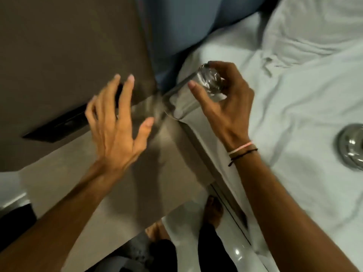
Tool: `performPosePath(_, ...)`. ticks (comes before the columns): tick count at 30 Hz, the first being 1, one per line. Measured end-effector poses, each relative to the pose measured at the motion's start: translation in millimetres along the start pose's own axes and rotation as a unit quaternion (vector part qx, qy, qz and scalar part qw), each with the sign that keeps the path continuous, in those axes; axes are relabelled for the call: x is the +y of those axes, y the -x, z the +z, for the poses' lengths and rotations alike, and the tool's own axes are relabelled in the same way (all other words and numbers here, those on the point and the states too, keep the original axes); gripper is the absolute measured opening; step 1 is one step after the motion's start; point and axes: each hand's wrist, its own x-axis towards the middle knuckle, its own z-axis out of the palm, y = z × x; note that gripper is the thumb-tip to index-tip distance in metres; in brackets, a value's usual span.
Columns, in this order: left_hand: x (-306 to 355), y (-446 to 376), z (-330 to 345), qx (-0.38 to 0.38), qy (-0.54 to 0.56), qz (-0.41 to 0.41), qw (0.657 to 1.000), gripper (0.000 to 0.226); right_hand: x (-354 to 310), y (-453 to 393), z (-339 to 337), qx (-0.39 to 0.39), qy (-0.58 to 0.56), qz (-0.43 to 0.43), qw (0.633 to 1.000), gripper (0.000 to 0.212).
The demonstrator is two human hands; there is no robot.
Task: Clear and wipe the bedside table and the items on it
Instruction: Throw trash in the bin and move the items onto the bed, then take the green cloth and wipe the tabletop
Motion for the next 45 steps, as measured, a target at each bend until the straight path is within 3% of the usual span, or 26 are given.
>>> performPosePath(4, 86, -64, -6, 0.082, 0.066, 0.084, 0.991, 0.073, 19, -36, -94, 0.086, 0.012, 0.069, 0.994, 0.034)
performPosePath(7, 149, -89, 10, 0.043, 0.051, 0.135, 0.989, 0.075, 64, -64, -160, 0.155, 0.011, 0.187, 0.970, 0.049)
performPosePath(9, 186, -93, 31, 0.002, 0.022, 0.164, 0.986, 0.074, 94, -81, -199, 0.170, -0.006, 0.235, 0.957, 0.037)
performPosePath(13, 222, -83, 69, -0.050, -0.003, 0.196, 0.979, 0.071, 141, -105, -234, 0.129, 0.006, 0.265, 0.956, 0.055)
performPosePath(20, 224, -68, 103, -0.093, -0.031, 0.195, 0.976, 0.074, 176, -111, -232, 0.012, 0.183, 0.268, 0.946, 0.055)
performPosePath(22, 210, -62, 98, -0.100, -0.044, 0.166, 0.980, 0.076, 164, -110, -222, -0.007, 0.327, 0.225, 0.918, 0.073)
performPosePath(24, 194, -54, 86, -0.106, -0.053, 0.126, 0.985, 0.078, 139, -105, -205, 0.055, 0.422, 0.115, 0.898, 0.075)
performPosePath(26, 172, -43, 67, -0.111, -0.070, 0.085, 0.988, 0.081, 107, -95, -176, 0.076, 0.397, -0.031, 0.914, 0.070)
performPosePath(29, 129, -16, 34, -0.110, -0.102, 0.018, 0.988, 0.082, 66, -67, -118, 0.021, 0.319, -0.180, 0.930, 0.067)
performPosePath(36, 25, 122, -76, -0.103, -0.155, -0.184, 0.965, 0.084, -44, 61, 14, -0.243, 0.276, -0.281, 0.887, 0.088)
performPosePath(40, -24, 216, -149, -0.111, -0.194, -0.277, 0.935, 0.084, -115, 146, 61, -0.328, 0.215, -0.340, 0.855, 0.089)
performPosePath(45, -56, 347, -238, -0.062, -0.203, -0.408, 0.888, 0.081, -194, 272, 101, -0.415, 0.146, -0.429, 0.789, 0.080)
